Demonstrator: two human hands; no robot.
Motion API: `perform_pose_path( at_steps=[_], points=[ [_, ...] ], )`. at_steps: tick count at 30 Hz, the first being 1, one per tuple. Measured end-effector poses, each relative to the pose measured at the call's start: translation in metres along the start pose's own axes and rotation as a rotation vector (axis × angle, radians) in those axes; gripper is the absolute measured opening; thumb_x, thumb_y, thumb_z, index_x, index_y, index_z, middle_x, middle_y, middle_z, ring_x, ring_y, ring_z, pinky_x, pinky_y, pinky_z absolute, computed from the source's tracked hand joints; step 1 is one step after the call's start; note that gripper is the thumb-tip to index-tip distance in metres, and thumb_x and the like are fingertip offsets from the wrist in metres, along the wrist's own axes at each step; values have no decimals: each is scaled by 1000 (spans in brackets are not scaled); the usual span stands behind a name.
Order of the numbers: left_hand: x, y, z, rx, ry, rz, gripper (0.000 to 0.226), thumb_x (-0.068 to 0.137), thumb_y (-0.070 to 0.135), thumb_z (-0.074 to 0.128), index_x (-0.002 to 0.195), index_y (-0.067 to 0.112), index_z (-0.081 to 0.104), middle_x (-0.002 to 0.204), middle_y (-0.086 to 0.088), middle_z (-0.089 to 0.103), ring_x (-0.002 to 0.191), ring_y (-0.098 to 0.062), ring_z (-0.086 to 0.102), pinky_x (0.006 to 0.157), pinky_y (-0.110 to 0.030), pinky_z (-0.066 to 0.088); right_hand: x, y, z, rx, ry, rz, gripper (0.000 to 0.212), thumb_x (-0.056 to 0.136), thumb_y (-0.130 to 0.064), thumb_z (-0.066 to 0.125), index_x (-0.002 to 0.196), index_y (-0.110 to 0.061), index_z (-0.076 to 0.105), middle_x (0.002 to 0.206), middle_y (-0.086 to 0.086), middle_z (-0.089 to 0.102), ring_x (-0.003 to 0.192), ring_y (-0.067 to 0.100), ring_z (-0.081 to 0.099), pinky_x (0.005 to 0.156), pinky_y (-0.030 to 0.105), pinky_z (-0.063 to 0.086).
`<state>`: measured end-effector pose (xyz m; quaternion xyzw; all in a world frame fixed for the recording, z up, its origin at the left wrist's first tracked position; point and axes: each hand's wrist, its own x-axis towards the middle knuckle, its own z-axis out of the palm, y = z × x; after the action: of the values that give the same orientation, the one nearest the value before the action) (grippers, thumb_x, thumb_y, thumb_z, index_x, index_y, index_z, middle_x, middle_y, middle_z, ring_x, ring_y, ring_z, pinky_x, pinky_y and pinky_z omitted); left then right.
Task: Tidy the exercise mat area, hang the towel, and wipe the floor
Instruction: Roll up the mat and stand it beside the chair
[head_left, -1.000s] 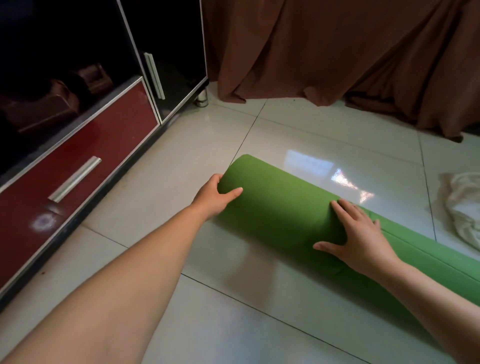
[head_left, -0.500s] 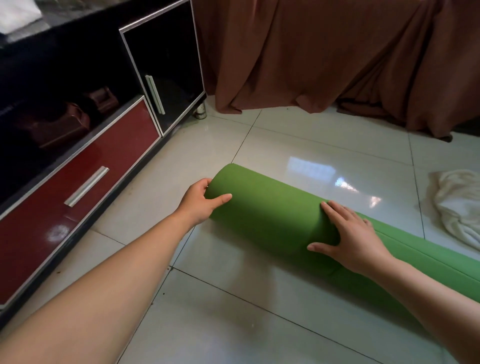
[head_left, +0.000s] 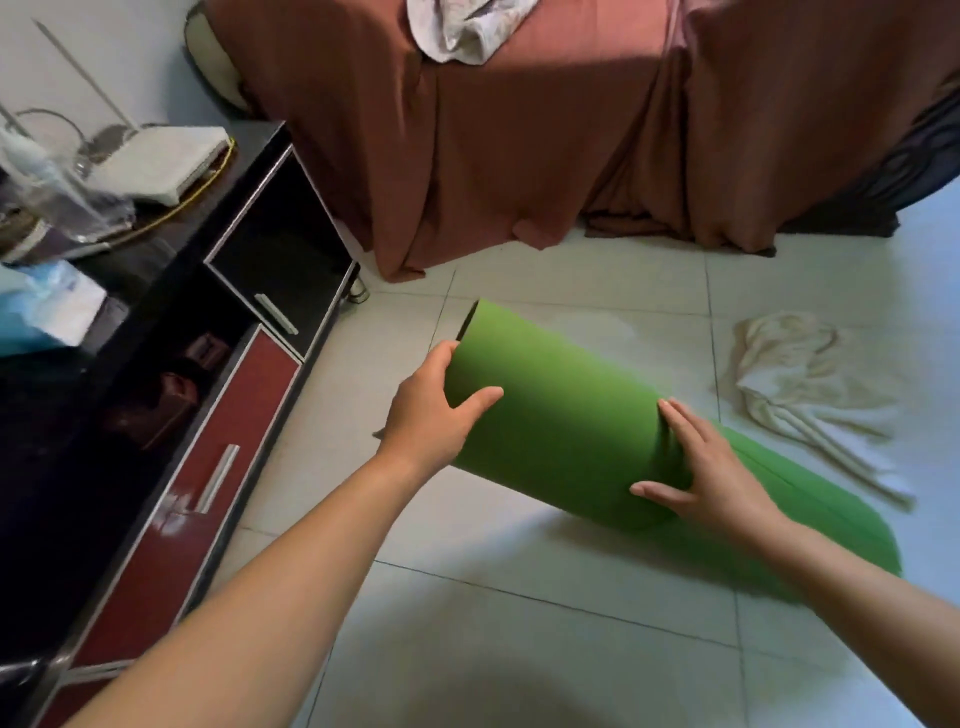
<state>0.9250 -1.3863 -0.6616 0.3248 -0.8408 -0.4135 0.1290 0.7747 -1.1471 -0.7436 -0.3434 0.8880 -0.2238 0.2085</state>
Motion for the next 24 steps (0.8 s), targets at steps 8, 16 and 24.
perform_pose_path(
  at_steps=[8, 16, 24],
  points=[
    [-34, 195, 32, 120, -121, 171, 38, 85, 29, 65, 117, 16, 51, 99, 9, 57, 100, -17, 52, 102, -43, 38, -82, 4, -142, 203, -34, 262, 77, 80, -46, 64, 145, -20, 31, 154, -4, 27, 141, 11, 25, 114, 28, 20],
    [-56, 311, 84, 250, -197, 210, 38, 86, 25, 64, 119, 12, 51, 105, -1, 62, 105, -21, 54, 114, -44, 20, -129, 5, -319, 264, 103, 138, 52, 83, -31, 67, 132, -22, 50, 133, -6, 53, 121, 12, 50, 104, 36, 42],
    [-61, 372, 127, 304, -207, 212, 36, 87, 24, 62, 120, 13, 52, 107, -2, 61, 107, -22, 53, 113, -45, 21, -128, 22, -414, 18, -10, -90, 49, 89, -21, 61, 136, -24, 46, 139, -6, 49, 125, 15, 47, 100, 26, 38]
  ],
)
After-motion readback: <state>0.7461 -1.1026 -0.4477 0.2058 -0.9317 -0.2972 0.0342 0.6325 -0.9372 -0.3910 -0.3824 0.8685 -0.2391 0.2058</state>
